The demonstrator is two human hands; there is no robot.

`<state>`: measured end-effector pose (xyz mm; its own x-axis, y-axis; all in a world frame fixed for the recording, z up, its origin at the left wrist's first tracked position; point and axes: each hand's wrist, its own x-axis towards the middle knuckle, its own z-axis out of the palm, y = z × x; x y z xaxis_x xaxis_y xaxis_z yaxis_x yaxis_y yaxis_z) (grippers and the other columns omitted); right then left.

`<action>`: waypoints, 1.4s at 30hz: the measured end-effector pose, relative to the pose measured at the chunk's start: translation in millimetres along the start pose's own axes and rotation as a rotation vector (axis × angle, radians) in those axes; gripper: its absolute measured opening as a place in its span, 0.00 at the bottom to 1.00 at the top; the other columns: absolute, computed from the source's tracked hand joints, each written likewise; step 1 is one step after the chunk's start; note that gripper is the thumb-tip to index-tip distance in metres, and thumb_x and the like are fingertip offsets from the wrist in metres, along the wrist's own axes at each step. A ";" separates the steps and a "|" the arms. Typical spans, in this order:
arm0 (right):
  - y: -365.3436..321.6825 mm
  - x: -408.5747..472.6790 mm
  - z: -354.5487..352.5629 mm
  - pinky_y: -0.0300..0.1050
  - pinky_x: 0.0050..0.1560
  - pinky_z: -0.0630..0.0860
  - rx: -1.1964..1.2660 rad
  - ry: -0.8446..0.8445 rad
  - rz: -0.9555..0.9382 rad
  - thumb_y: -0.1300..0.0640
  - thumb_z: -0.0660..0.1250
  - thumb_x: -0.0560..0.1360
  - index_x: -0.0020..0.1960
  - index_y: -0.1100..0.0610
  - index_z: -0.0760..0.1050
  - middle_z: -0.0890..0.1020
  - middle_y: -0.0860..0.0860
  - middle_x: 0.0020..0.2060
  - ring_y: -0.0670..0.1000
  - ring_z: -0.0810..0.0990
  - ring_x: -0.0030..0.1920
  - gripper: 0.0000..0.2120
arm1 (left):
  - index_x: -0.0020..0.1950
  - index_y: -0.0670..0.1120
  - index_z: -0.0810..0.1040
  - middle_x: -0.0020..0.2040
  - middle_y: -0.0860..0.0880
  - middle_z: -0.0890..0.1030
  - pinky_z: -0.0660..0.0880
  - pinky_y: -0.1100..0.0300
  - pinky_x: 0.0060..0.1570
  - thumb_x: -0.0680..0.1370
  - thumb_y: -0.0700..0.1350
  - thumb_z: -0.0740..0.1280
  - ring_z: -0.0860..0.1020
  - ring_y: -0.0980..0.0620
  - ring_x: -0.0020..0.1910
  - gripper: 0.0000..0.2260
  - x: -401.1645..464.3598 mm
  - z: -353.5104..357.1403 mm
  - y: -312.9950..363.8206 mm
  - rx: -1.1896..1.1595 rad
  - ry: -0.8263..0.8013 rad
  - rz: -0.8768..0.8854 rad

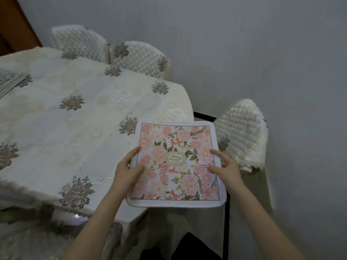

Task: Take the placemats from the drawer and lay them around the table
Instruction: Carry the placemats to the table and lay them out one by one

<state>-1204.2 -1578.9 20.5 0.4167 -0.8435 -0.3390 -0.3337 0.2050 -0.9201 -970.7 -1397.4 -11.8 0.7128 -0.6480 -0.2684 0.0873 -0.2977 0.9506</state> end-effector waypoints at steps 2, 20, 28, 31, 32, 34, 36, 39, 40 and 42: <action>-6.6 32.5 -0.5 0.47 0.41 0.83 -0.028 -0.058 0.013 0.73 0.69 0.70 0.62 0.51 0.77 0.85 0.53 0.49 0.53 0.86 0.43 0.26 | 0.69 0.55 0.72 0.59 0.52 0.75 0.76 0.69 0.34 0.74 0.34 0.66 0.77 0.61 0.47 0.27 13.3 6.7 0.5 0.002 0.046 -0.023; -43.3 382.2 32.4 0.49 0.36 0.75 -0.408 -0.623 -0.119 0.73 0.66 0.69 0.59 0.51 0.78 0.77 0.61 0.61 0.52 0.76 0.32 0.24 | 0.65 0.53 0.72 0.57 0.44 0.78 0.78 0.59 0.44 0.71 0.31 0.69 0.79 0.45 0.50 0.27 144.1 125.7 -15.3 -0.034 0.369 -0.315; -45.0 445.7 75.9 0.43 0.29 0.73 -0.686 -0.770 -0.289 0.70 0.66 0.67 0.61 0.49 0.78 0.80 0.57 0.58 0.53 0.73 0.30 0.26 | 0.68 0.49 0.69 0.48 0.50 0.76 0.76 0.62 0.40 0.72 0.34 0.70 0.79 0.48 0.43 0.27 161.0 165.9 -35.3 0.005 0.501 -0.394; -43.7 459.1 85.8 0.37 0.27 0.73 -0.699 -0.789 -0.312 0.70 0.66 0.67 0.61 0.50 0.78 0.80 0.56 0.58 0.50 0.76 0.34 0.26 | 0.69 0.49 0.69 0.50 0.48 0.76 0.75 0.65 0.39 0.72 0.34 0.70 0.78 0.49 0.42 0.27 167.8 174.8 -38.0 0.000 0.529 -0.398; -42.2 463.1 87.8 0.34 0.26 0.72 -0.697 -0.796 -0.315 0.70 0.66 0.68 0.62 0.51 0.78 0.81 0.55 0.55 0.46 0.76 0.33 0.26 | 0.69 0.49 0.69 0.51 0.47 0.76 0.75 0.66 0.39 0.73 0.33 0.70 0.78 0.47 0.43 0.27 170.5 176.1 -40.2 -0.003 0.541 -0.399; -36.4 468.4 88.6 0.33 0.23 0.68 -0.698 -0.811 -0.319 0.70 0.65 0.68 0.63 0.53 0.77 0.79 0.52 0.47 0.40 0.71 0.23 0.26 | 0.69 0.49 0.69 0.51 0.46 0.76 0.75 0.66 0.38 0.73 0.33 0.69 0.78 0.46 0.43 0.27 174.5 177.8 -46.0 0.016 0.555 -0.410; -32.0 470.9 88.8 0.33 0.23 0.67 -0.681 -0.807 -0.326 0.70 0.65 0.68 0.63 0.52 0.77 0.78 0.52 0.48 0.42 0.66 0.19 0.26 | 0.69 0.50 0.70 0.49 0.48 0.75 0.75 0.66 0.38 0.73 0.33 0.69 0.78 0.46 0.42 0.27 177.6 178.5 -51.9 0.048 0.573 -0.409; -27.5 469.0 91.4 0.38 0.31 0.72 -0.640 -0.787 -0.336 0.67 0.65 0.68 0.63 0.49 0.76 0.80 0.51 0.55 0.48 0.73 0.30 0.26 | 0.69 0.53 0.68 0.49 0.49 0.75 0.75 0.65 0.40 0.75 0.33 0.67 0.77 0.45 0.45 0.26 184.4 181.7 -56.0 0.070 0.600 -0.405; -24.8 468.1 91.6 0.40 0.39 0.72 -0.671 -0.787 -0.387 0.63 0.65 0.67 0.64 0.49 0.75 0.79 0.51 0.57 0.50 0.76 0.39 0.26 | 0.71 0.51 0.66 0.52 0.47 0.75 0.74 0.63 0.44 0.76 0.35 0.66 0.76 0.44 0.49 0.26 187.6 183.7 -55.1 0.144 0.579 -0.424; -15.9 470.5 91.0 0.42 0.58 0.66 -0.855 -0.772 -0.577 0.55 0.64 0.66 0.68 0.51 0.72 0.73 0.52 0.64 0.51 0.70 0.61 0.29 | 0.75 0.49 0.60 0.59 0.43 0.71 0.70 0.57 0.55 0.76 0.44 0.67 0.70 0.43 0.59 0.29 192.2 188.0 -52.2 0.460 0.482 -0.489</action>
<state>-925.9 -1933.8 -142.3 0.9642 -0.1404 -0.2251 -0.2560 -0.7148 -0.6508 -969.1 -1638.3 -142.3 0.8975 -0.0301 -0.4399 0.2463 -0.7933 0.5567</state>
